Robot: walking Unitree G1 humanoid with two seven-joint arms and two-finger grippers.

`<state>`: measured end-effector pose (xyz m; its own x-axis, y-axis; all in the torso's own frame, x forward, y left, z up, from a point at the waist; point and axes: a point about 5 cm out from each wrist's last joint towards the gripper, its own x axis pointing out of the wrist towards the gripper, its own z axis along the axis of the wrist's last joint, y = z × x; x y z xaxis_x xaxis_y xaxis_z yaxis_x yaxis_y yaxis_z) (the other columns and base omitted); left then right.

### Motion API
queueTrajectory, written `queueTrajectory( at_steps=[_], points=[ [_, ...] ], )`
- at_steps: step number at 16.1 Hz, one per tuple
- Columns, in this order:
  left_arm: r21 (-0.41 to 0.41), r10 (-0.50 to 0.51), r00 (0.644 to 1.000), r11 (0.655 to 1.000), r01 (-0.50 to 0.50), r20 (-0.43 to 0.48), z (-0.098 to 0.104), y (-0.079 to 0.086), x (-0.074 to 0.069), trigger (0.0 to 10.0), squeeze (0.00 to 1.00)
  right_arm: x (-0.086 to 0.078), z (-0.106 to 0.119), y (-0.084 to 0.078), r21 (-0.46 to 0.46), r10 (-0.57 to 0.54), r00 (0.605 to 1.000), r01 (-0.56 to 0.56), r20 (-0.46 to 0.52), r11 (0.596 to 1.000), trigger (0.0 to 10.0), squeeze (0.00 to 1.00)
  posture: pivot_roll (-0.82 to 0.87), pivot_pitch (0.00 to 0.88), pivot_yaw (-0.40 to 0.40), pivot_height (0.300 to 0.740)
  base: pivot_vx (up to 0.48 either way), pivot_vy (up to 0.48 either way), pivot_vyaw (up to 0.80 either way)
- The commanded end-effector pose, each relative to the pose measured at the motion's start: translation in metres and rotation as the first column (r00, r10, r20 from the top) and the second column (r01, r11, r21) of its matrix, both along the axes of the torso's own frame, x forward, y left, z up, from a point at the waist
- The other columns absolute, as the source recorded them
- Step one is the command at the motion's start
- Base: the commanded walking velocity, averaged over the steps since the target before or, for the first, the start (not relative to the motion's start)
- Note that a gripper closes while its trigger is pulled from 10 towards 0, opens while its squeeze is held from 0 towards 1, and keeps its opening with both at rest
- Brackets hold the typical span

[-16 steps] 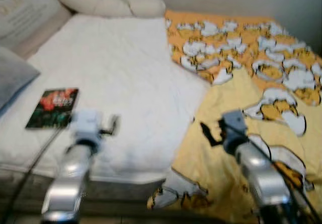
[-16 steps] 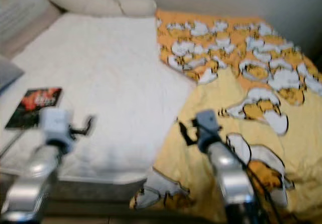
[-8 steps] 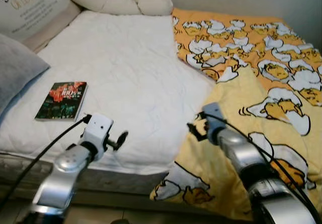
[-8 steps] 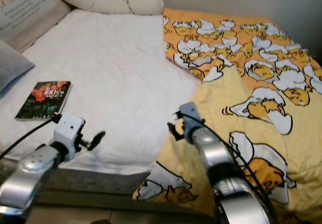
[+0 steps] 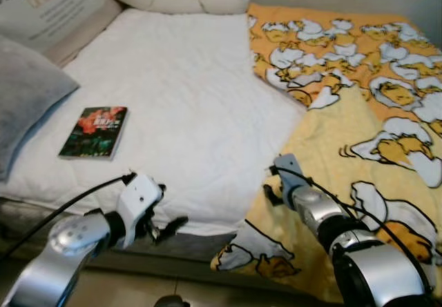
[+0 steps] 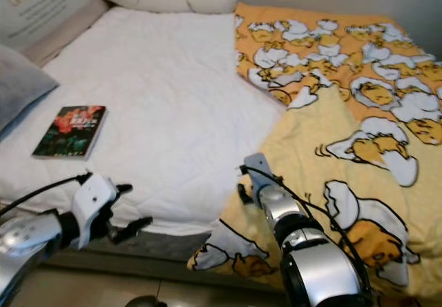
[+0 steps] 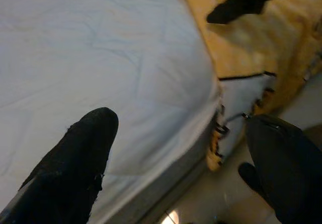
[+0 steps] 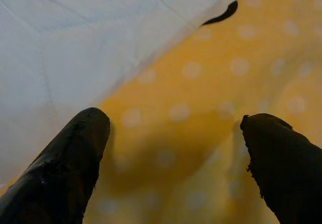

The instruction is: Clean up the room

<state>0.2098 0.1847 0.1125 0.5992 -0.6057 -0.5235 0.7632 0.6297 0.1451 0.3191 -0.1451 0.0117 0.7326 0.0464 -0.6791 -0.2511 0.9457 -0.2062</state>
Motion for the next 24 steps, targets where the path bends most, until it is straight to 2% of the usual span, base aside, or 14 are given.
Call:
queueTrajectory(
  at_steps=[1, 2, 4, 5, 6, 10, 13, 16, 19, 24],
  points=[
    [-0.001, -0.03, 0.999, 1.0, 0.03, -0.017, 0.005, -0.001, -0.005, 10.0, 1.0, 0.002, 0.002, -0.003, -0.023, -0.028, 1.0, 0.028, 0.014, 0.999, 10.0, 0.0, 0.27, 0.004, 0.005, 0.74, 0.0, 0.0, 0.0],
    [0.01, -0.043, 0.998, 0.999, 0.044, -0.036, 0.007, 0.001, -0.012, 10.0, 1.0, -0.001, -0.001, -0.007, -0.012, -0.067, 0.998, 0.067, 0.004, 0.998, 6.4, 0.0, 0.28, 0.016, 0.005, 0.74, 0.0, 0.0, 0.0],
    [0.032, -0.054, 0.996, 0.998, 0.056, -0.069, 0.009, 0.005, -0.023, 10.0, 1.0, -0.007, -0.008, -0.006, 0.069, -0.122, 0.992, 0.124, -0.03, 0.99, 0.0, 0.0, 0.31, 0.038, 0.001, 0.74, 0.0, 0.0, 0.0],
    [0.036, -0.052, 0.996, 0.998, 0.055, -0.074, 0.009, 0.006, -0.026, 10.0, 1.0, -0.009, -0.01, -0.006, 0.063, -0.119, 0.992, 0.121, -0.034, 0.991, 0.0, 0.0, 0.32, 0.04, -0.002, 0.74, 0.0, 0.0, 0.0],
    [0.036, -0.042, 0.995, 0.998, 0.045, -0.087, 0.012, 0.008, -0.031, 10.0, 1.0, -0.011, -0.012, -0.008, 0.002, -0.109, 0.993, 0.11, -0.034, 0.994, 0.0, 0.0, 0.31, 0.045, -0.007, 0.74, 0.0, 0.0, 0.0],
    [0.032, -0.029, 0.996, 0.999, 0.032, -0.089, 0.013, 0.005, -0.033, 10.0, 1.0, -0.013, -0.014, -0.007, -0.015, -0.1, 0.994, 0.099, -0.044, 0.995, 0.0, 0.0, 0.32, 0.044, -0.01, 0.74, 0.0, 0.0, 0.0],
    [0.036, -0.031, 0.994, 0.999, 0.034, -0.103, 0.015, 0.005, -0.039, 10.0, 1.0, -0.015, -0.016, -0.01, -0.005, -0.128, 0.99, 0.128, -0.06, 0.992, 0.0, 0.0, 0.34, 0.053, -0.002, 0.74, 0.0, 0.0, 0.0],
    [0.051, -0.034, 0.991, 0.998, 0.041, -0.126, 0.021, 0.009, -0.047, 10.0, 1.0, -0.019, -0.019, -0.021, 0.027, -0.2, 0.976, 0.203, -0.08, 0.979, 0.0, 0.0, 0.37, 0.09, 0.02, 0.74, 0.0, 0.0, 0.0],
    [0.069, -0.026, 0.99, 0.997, 0.036, -0.141, 0.025, 0.012, -0.053, 10.0, 1.0, -0.022, -0.021, -0.026, 0.035, -0.217, 0.972, 0.221, -0.089, 0.975, 0.0, 0.0, 0.39, 0.118, 0.027, 0.74, 0.0, 0.0, 0.0],
    [0.069, -0.017, 0.988, 0.997, 0.028, -0.155, 0.024, 0.011, -0.055, 10.0, 1.0, -0.023, -0.022, -0.033, 0.059, -0.255, 0.963, 0.26, -0.084, 0.964, 0.0, 0.0, 0.39, 0.114, 0.026, 0.74, 0.0, 0.0, 0.0]
  ],
)
